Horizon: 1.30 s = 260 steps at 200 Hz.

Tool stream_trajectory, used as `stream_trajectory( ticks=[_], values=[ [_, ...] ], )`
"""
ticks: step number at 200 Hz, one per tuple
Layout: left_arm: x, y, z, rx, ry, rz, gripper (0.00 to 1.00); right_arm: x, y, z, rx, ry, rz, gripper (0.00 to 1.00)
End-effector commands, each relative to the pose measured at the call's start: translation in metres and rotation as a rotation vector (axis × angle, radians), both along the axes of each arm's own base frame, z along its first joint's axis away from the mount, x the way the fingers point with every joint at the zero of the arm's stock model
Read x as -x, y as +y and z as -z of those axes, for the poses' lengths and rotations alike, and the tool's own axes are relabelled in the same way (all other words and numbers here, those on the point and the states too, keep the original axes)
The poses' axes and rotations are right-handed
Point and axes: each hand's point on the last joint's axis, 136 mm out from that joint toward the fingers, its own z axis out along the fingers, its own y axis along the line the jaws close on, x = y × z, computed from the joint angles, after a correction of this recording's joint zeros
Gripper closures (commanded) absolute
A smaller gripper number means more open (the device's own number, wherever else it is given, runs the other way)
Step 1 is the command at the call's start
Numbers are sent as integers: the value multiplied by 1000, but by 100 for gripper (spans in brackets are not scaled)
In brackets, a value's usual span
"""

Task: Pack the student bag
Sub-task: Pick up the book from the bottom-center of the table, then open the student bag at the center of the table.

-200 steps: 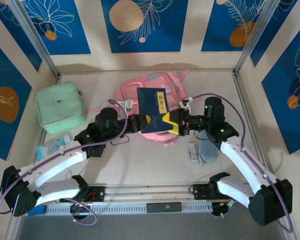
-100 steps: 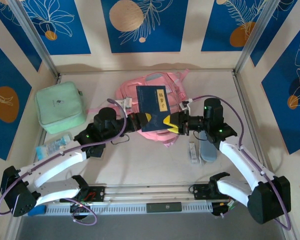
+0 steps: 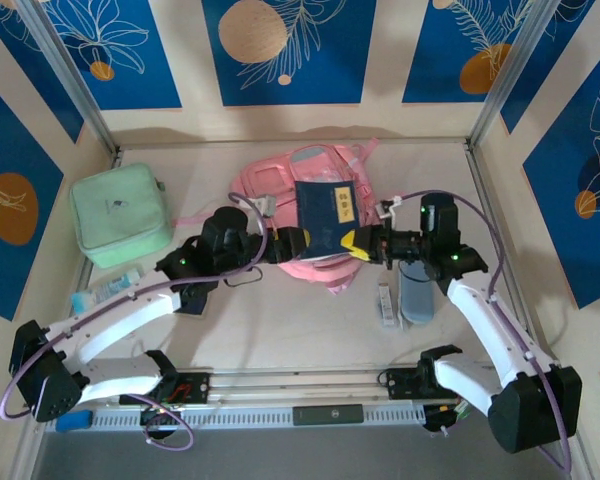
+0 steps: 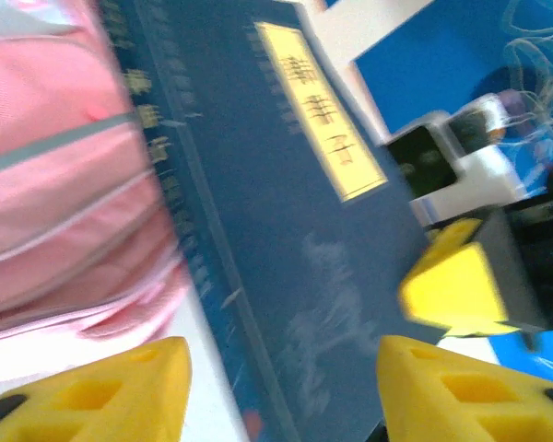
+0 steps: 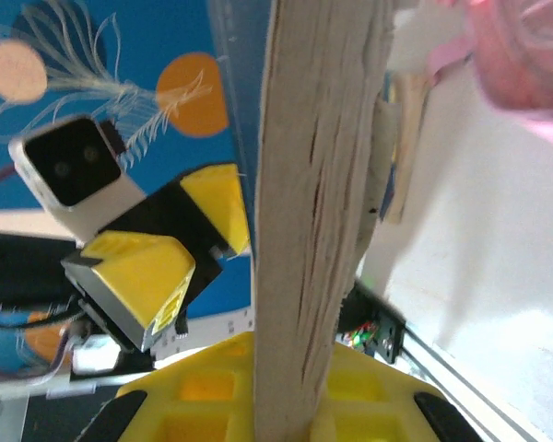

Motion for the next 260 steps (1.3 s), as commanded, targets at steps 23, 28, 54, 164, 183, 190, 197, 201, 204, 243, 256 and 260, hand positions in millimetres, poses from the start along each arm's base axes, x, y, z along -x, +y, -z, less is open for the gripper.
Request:
stream_trajectory(
  ticks=[23, 28, 54, 164, 183, 190, 197, 201, 204, 243, 256, 260],
  values=[
    [-17, 5, 47, -518, -160, 165, 36, -7, -56, -1, 118, -7, 184, 100],
    [-19, 0, 51, -550, -180, 204, 36, -8, -62, 0, 119, 1, 202, 100],
    [-25, -28, 73, -638, -258, 347, 34, -13, -90, 8, 136, 31, 304, 100],
    [-69, -141, 166, -652, -176, 554, 47, -28, -138, 48, 216, 124, 507, 100],
    [-79, -142, 180, -700, -162, 532, 53, -29, -142, 50, 205, 129, 522, 100],
    [-84, -142, 181, -713, -162, 519, 56, -30, -143, 51, 196, 131, 523, 100],
    [-86, -143, 182, -719, -164, 511, 58, -30, -142, 52, 190, 135, 521, 100],
    [-87, -142, 183, -720, -164, 509, 60, -30, -142, 53, 188, 138, 521, 100],
    [-88, -142, 184, -720, -164, 507, 62, -31, -142, 54, 188, 139, 521, 100],
    [-89, -143, 191, -700, -131, 519, 91, -31, -142, 55, 177, 141, 513, 100],
    [-90, -141, 185, -703, -128, 511, 99, -31, -142, 54, 181, 137, 512, 100],
    [-90, -140, 182, -702, -128, 510, 100, -31, -142, 53, 182, 136, 512, 100]
  ],
)
